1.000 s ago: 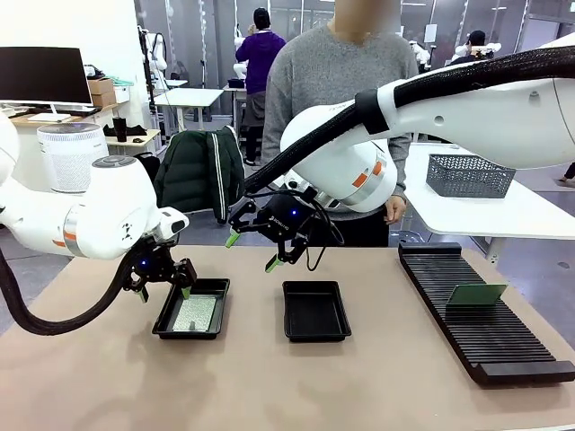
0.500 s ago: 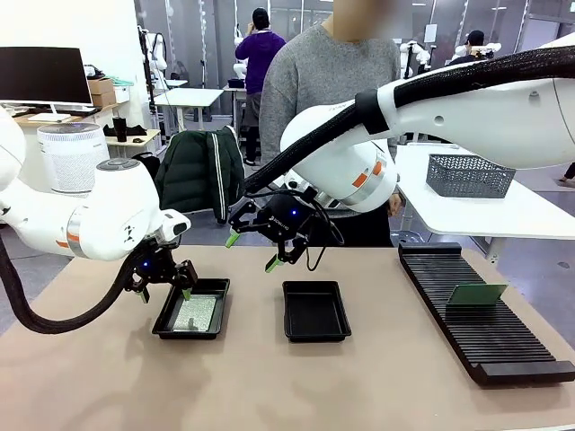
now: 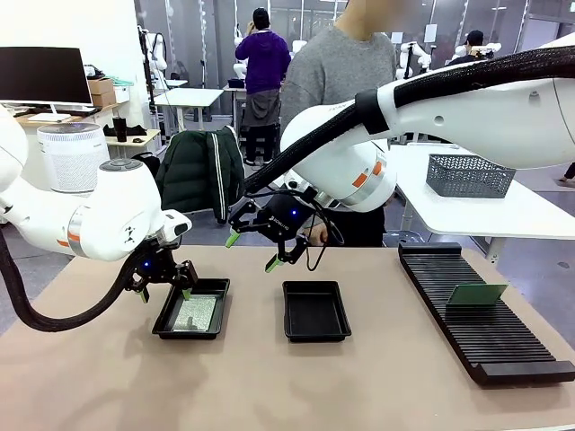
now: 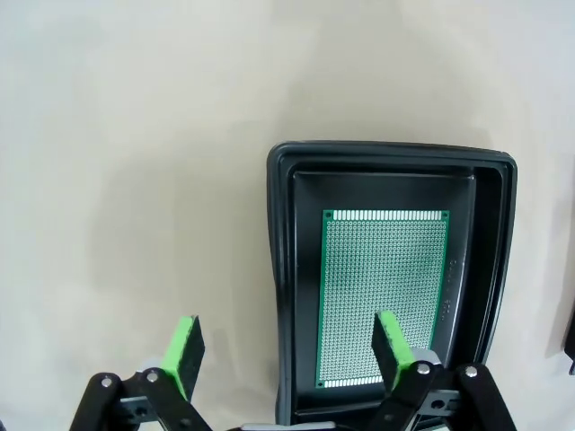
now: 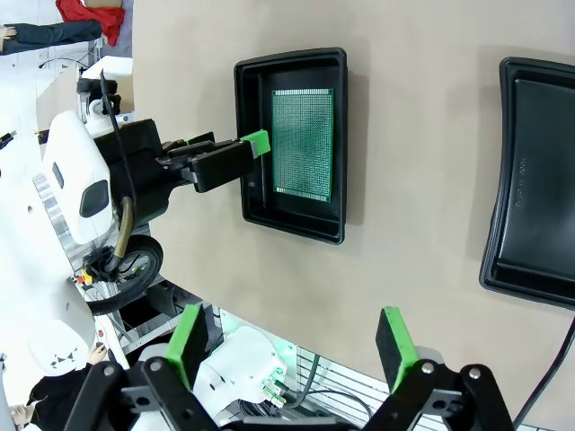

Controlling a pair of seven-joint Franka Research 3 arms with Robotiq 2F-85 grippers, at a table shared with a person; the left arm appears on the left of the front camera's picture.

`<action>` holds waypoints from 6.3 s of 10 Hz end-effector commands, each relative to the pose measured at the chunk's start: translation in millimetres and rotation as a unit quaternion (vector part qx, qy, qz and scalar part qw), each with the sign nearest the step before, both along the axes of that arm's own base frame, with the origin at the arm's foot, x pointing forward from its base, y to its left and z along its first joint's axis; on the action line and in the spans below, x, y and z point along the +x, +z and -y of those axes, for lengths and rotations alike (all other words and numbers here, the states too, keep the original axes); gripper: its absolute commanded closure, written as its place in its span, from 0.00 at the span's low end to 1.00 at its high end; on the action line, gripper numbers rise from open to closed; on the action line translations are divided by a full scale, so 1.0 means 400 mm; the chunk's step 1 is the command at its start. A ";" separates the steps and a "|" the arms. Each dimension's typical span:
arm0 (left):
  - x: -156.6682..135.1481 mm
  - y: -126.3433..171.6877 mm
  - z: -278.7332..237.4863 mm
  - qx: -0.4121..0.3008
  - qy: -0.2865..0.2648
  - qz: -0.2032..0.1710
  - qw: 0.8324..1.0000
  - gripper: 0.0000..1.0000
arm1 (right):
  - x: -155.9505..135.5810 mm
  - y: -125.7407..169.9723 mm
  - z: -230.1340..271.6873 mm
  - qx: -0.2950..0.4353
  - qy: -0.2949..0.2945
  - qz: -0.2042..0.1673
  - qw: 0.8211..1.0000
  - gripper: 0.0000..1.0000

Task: Inspect and transfer BCBs to ESD trays.
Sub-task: Pick up the ESD tray and place it on the left side of the table.

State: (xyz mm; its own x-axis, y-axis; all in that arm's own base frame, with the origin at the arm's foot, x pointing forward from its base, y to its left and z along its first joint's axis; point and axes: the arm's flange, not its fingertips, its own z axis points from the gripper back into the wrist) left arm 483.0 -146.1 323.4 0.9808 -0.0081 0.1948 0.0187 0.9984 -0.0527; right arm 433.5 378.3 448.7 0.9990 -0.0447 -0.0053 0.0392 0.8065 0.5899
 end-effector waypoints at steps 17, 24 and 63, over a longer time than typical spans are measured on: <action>0.020 -0.030 0.007 0.003 0.005 -0.004 1.000 1.00 | -0.001 -0.001 0.002 0.000 -0.001 0.000 1.000 0.00; 0.012 -0.024 0.003 0.000 0.000 -0.008 1.000 1.00 | -0.001 -0.001 0.002 0.000 -0.001 0.000 1.000 0.00; -0.050 -0.007 -0.665 -0.035 0.014 0.000 0.999 0.97 | -0.001 -0.001 0.002 0.000 -0.001 0.000 1.000 0.00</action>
